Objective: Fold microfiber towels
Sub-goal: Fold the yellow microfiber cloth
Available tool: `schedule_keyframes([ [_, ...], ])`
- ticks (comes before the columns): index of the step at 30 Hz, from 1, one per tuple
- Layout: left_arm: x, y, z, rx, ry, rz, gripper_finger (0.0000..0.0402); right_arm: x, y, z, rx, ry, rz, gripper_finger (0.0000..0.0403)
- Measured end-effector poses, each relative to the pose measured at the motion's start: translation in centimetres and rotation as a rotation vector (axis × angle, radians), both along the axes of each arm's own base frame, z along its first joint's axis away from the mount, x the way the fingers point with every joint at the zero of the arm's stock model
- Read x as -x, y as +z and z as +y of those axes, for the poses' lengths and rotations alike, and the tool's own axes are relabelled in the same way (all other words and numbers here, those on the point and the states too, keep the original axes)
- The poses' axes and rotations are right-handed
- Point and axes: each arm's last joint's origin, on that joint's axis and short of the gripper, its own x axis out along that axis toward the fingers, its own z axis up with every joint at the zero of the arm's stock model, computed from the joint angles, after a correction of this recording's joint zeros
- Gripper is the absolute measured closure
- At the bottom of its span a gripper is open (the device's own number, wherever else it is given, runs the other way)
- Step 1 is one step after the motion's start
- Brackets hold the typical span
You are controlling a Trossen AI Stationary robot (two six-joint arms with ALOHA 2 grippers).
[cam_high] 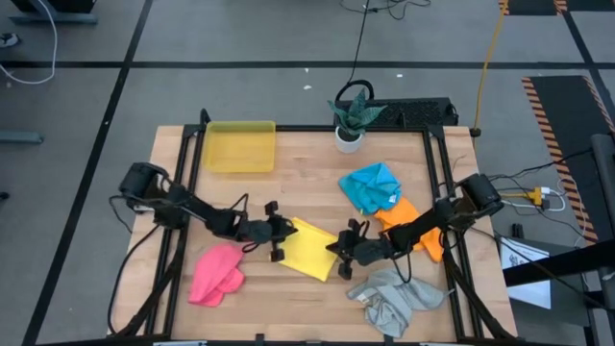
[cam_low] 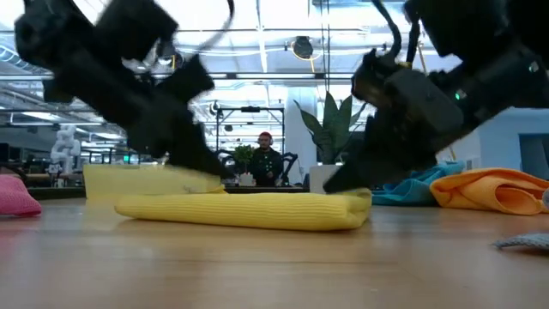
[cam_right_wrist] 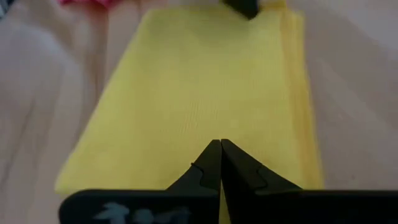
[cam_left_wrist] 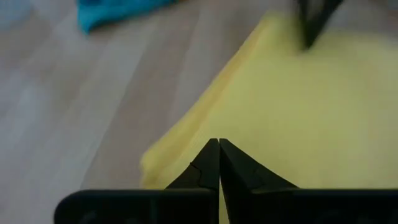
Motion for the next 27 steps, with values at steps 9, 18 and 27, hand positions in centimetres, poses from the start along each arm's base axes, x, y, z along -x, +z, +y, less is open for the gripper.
schedule_keyframes([
  [9,-0.3,-1.9,1.9,0.046,0.129,0.051,0.0387,0.9,-0.3,0.6,0.009,0.035,0.084,0.0403],
  [18,-0.3,0.8,0.7,0.060,0.114,-0.072,0.0387,0.5,1.5,1.0,0.036,0.042,-0.042,0.0403],
  [27,-0.1,-0.3,-1.7,0.106,-0.069,-0.042,0.0391,0.7,0.8,-0.7,0.051,-0.071,0.006,0.0403],
])
